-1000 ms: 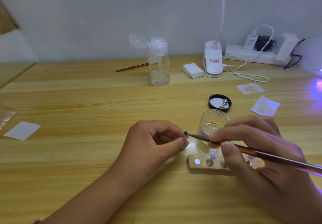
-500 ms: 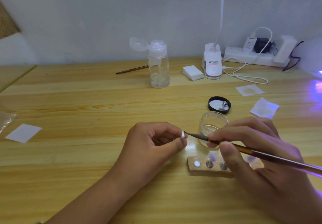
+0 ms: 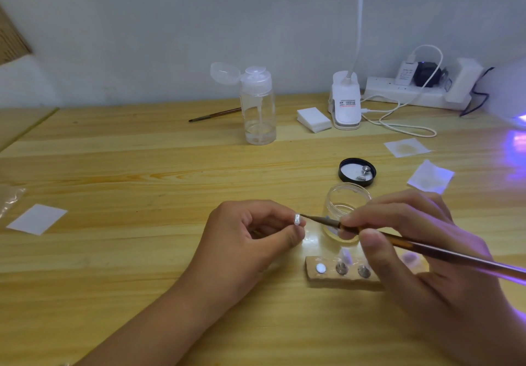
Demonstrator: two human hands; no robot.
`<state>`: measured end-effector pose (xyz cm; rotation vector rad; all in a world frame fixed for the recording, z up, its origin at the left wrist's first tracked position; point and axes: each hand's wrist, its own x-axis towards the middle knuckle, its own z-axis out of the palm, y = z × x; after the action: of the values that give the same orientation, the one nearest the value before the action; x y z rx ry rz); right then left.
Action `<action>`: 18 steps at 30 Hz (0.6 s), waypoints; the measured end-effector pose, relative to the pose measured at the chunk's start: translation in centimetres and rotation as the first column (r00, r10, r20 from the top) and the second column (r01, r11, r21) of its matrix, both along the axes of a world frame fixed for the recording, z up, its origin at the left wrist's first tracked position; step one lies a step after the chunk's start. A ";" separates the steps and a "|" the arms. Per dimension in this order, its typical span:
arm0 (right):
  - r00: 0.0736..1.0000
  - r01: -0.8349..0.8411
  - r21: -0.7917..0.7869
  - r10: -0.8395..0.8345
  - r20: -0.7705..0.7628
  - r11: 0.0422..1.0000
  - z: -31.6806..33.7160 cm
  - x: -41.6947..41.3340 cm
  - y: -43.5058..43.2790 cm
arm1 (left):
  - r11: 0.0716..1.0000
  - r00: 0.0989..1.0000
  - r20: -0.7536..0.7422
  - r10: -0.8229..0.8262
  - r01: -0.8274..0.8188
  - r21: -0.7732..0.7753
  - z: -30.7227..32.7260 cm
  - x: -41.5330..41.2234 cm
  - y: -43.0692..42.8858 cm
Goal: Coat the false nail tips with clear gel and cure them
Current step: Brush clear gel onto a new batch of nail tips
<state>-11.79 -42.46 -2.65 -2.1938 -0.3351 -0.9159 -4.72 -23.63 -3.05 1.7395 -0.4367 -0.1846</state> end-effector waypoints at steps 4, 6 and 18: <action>0.999 -0.039 0.008 0.039 -0.020 0.999 -0.1 0.0 0.0 | 1.000 1.000 0.002 0.000 0.000 -0.003 0.0 0.0 0.0; 0.998 -0.065 0.002 0.065 -0.016 0.998 -0.2 -0.1 0.0 | 1.000 1.000 -0.001 -0.003 0.003 -0.012 0.0 0.0 -0.1; 0.995 -0.032 0.116 0.020 0.100 0.993 0.0 0.0 -1.1 | 1.000 0.987 0.160 0.012 -0.009 -0.022 0.2 -0.6 -0.1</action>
<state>-11.82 -43.53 -2.62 -2.0371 -0.3470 -1.0065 -5.28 -23.72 -2.82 1.7426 -0.5447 -0.0317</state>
